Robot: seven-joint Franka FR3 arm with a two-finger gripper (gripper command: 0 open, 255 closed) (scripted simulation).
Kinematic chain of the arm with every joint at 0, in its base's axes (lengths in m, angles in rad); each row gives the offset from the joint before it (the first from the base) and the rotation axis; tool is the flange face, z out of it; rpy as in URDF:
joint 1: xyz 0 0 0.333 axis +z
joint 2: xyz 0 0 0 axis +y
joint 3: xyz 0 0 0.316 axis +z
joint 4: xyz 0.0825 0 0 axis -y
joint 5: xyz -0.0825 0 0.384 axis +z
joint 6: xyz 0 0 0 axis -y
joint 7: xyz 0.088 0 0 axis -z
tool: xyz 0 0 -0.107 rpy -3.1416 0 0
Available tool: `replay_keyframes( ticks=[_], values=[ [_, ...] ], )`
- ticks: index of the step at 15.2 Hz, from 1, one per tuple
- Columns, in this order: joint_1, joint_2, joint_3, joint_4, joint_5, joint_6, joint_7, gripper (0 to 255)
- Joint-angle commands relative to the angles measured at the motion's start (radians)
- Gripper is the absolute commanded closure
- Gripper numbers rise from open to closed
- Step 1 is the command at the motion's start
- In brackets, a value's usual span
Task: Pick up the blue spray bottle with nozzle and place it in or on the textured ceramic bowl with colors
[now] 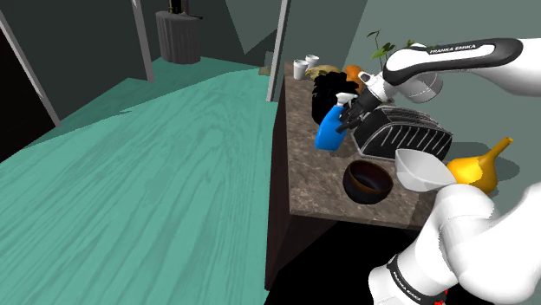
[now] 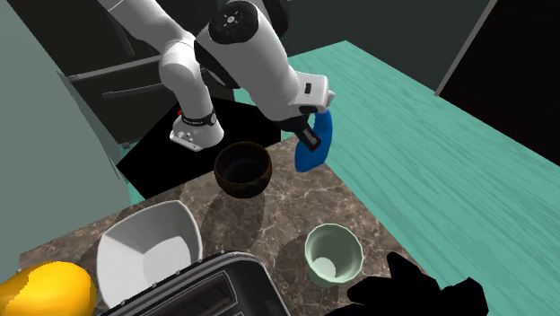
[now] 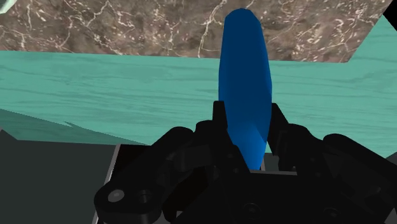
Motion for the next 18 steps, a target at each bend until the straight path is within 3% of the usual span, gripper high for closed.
replay_keyframes(
  ticks=[1, 13, 18],
  values=[
    [-0.008, -0.008, 0.015, 0.018, -0.007, -0.024, 0.015, 255],
    [-0.045, -0.056, 0.092, 0.119, -0.038, -0.164, 0.090, 255],
    [-0.197, -0.224, 0.145, 0.005, -0.137, -0.225, 0.088, 255]
  ],
)
